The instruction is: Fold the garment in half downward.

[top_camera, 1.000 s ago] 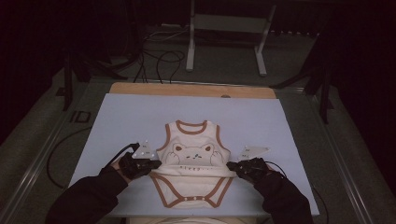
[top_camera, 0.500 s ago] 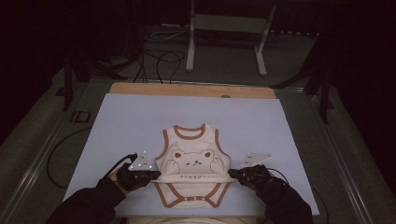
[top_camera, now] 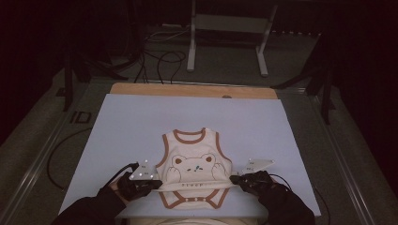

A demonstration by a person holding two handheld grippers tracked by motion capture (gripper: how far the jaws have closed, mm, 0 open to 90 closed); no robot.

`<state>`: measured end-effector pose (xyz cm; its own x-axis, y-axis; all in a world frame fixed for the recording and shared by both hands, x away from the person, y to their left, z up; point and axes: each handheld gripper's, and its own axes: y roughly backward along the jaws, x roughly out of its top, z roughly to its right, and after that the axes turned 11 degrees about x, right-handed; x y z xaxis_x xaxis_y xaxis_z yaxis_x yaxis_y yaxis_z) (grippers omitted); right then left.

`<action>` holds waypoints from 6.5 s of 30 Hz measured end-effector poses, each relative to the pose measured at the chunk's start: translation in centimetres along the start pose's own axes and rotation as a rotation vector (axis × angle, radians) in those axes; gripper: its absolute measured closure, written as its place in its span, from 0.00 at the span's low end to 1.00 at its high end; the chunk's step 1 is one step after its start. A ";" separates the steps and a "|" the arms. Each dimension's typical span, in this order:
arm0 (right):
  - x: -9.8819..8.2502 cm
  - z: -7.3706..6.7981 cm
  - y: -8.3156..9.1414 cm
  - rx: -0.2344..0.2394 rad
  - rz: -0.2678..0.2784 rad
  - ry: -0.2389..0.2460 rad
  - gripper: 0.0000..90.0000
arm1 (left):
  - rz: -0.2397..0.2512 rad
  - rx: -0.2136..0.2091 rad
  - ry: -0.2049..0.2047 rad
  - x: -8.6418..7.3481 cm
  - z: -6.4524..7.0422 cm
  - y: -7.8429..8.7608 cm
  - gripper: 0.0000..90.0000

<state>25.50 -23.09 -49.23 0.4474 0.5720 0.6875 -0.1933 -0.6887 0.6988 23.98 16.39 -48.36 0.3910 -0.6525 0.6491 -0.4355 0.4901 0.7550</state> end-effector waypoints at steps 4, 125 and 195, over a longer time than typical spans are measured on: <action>-0.4 -0.2 -0.2 0.007 -0.007 0.001 0.98 | -0.013 -0.006 -0.004 -0.2 0.3 -0.2 1.00; 9.5 8.9 -2.5 -0.022 0.128 0.013 0.13 | 0.067 -0.023 0.052 6.3 -10.2 -4.7 0.00; 10.0 13.4 -9.2 -0.082 -0.086 -0.012 0.73 | -0.087 0.065 0.073 7.0 -13.0 -11.2 0.74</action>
<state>43.49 -16.97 -51.44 0.4754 0.6218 0.6224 -0.2243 -0.5984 0.7692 42.09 13.88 -51.08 0.4867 -0.6456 0.5885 -0.4480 0.3939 0.8026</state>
